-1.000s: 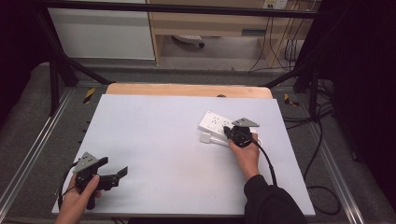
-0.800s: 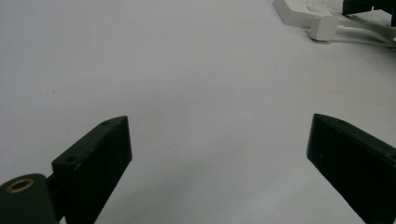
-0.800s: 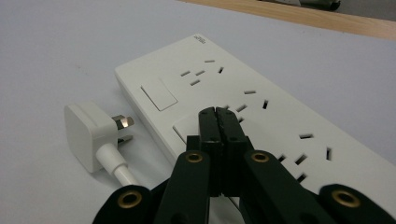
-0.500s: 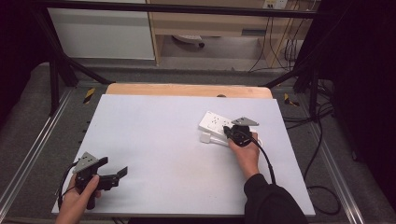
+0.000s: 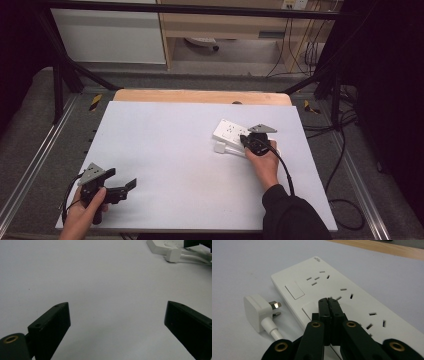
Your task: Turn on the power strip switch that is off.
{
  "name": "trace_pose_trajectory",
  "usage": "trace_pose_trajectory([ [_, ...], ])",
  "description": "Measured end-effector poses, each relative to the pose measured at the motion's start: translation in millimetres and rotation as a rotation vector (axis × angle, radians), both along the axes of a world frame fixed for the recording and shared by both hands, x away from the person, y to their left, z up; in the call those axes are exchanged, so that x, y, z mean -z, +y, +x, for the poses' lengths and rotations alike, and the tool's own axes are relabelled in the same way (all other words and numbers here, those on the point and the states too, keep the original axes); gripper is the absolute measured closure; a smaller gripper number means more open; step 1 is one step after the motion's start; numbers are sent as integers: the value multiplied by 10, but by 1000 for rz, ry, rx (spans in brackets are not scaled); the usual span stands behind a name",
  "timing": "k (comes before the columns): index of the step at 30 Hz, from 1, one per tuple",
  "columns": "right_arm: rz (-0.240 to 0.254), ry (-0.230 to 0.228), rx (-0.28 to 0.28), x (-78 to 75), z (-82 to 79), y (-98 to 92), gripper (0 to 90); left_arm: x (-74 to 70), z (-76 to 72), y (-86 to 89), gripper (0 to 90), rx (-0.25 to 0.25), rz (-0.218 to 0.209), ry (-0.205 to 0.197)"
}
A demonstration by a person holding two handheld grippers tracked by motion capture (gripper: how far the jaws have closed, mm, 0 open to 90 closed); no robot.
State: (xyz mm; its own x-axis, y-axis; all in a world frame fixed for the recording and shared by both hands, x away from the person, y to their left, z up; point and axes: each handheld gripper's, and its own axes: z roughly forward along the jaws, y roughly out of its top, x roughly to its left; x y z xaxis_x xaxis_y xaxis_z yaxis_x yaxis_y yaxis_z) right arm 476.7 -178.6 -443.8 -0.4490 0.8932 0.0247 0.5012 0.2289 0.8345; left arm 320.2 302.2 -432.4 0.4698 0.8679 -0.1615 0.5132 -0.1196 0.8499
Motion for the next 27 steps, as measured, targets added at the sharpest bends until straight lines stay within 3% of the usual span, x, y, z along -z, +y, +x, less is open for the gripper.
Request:
trace_pose_trajectory([
  [9,-7,5,-4,-56,8,-13,899,0,-1,1,65,1,0,-1],
  [27,9,32,-16,-152,21,-40,759,-1,-2,0,65,-1,-1,1],
])
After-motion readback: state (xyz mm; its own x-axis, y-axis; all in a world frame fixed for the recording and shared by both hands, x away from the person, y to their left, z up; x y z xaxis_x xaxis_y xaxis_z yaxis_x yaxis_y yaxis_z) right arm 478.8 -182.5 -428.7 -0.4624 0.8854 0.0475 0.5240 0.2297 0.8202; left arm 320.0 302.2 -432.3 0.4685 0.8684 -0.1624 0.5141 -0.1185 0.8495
